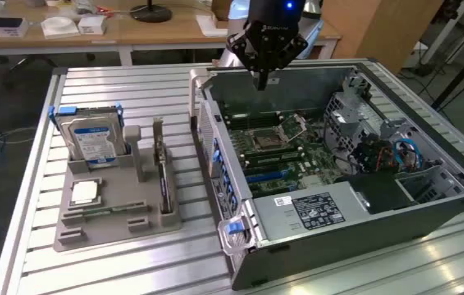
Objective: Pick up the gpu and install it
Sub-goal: 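Reach for the gpu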
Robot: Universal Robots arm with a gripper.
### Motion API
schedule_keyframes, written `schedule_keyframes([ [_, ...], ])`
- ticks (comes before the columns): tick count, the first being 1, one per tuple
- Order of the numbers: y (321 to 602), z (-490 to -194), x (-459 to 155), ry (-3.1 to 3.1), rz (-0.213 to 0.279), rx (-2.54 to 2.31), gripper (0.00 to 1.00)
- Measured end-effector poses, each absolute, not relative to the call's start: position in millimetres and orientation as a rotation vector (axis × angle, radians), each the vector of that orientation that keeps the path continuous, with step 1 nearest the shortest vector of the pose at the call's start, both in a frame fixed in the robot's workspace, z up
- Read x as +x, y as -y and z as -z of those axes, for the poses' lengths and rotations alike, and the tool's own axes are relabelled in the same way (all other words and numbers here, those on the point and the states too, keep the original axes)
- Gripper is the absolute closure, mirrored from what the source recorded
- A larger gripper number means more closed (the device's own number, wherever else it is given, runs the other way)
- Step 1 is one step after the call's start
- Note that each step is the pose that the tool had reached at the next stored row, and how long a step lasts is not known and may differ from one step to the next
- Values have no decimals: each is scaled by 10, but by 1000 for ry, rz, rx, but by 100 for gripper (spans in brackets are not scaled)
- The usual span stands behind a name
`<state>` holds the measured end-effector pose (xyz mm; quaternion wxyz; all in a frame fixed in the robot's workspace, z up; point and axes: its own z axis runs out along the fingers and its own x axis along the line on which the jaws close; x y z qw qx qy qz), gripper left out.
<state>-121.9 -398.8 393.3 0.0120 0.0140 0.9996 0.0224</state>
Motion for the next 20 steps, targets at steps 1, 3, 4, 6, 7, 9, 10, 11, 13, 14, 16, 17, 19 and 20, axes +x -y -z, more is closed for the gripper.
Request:
schedule_keyframes([
  [1,3989,-3933,-1219,-3117,-70,43,89],
  [3,3988,-3903,-1261,-3117,-70,6,89],
  [4,3988,-3903,-1262,-3117,-70,6,89],
  [6,3988,-3902,-1263,-3117,-70,6,89],
  [7,3988,-3901,-1266,-3117,-70,6,89],
  [9,3987,-3900,-1274,-3117,-71,6,89],
  [10,3988,-3901,-1278,-3117,-70,6,89],
  [11,3988,-3901,-1284,-3117,-70,6,89],
  [13,3988,-3900,-1299,-3117,-70,6,89],
  [14,3988,-3901,-1309,-3117,-70,6,89],
  [16,3988,-3900,-1330,-3117,-70,6,89],
  [17,3988,-3899,-1341,-3117,-70,6,89],
  [19,3988,-3898,-1366,-3117,-70,6,89],
  [20,3988,-3897,-1379,-3117,-70,6,89],
])
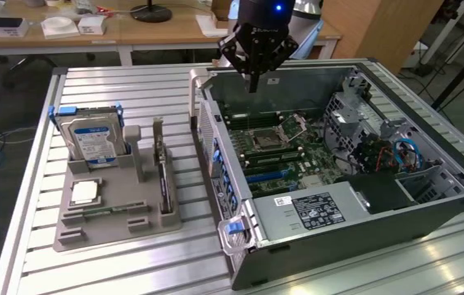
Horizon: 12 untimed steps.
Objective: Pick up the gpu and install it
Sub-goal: 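Reach for the gpu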
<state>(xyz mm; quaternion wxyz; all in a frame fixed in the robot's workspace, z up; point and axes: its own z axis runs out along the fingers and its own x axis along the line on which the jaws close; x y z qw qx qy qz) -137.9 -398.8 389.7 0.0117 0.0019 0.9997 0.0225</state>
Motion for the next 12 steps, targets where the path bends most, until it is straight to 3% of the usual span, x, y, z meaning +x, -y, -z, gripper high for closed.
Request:
schedule_keyframes([
  [12,3988,-3890,-1509,-3117,-70,6,89],
])
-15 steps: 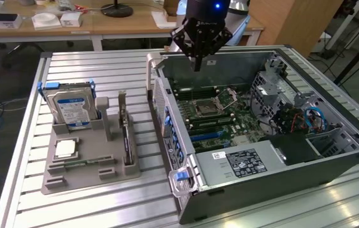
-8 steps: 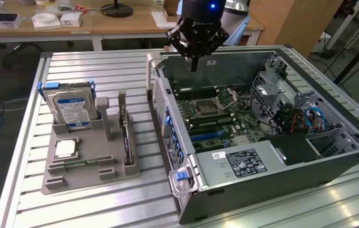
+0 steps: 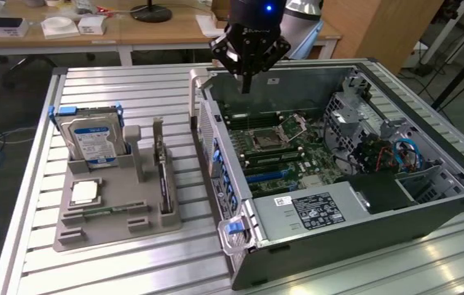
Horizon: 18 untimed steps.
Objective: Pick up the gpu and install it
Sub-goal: 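Reach for the gpu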
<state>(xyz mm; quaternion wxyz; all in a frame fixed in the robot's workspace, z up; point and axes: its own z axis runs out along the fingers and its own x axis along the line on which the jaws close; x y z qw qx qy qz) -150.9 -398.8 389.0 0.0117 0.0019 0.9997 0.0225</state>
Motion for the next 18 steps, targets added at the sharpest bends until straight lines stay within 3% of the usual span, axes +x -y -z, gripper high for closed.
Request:
schedule_keyframes([
  [18,3987,-3882,-1637,-3117,-70,6,89],
])
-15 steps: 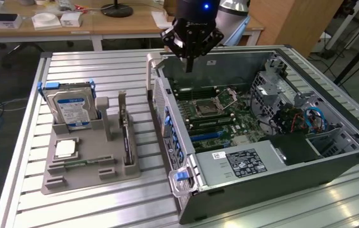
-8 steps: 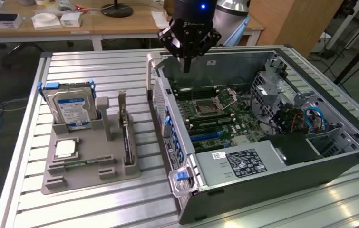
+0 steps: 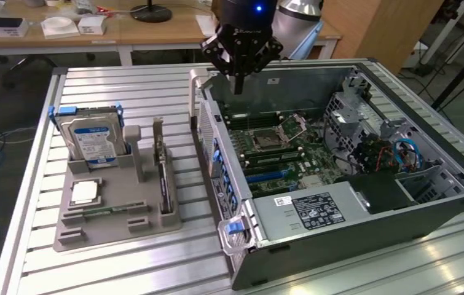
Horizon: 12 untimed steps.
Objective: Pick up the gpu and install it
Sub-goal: 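Reach for the gpu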
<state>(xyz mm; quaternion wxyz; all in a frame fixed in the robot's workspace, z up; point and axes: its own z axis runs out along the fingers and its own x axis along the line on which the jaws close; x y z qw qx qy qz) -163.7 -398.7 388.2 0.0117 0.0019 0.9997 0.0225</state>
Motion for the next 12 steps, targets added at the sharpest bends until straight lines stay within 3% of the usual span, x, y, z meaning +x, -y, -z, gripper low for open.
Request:
schedule_keyframes([
  [12,3988,-3879,-1698,-3117,-70,6,89],
])
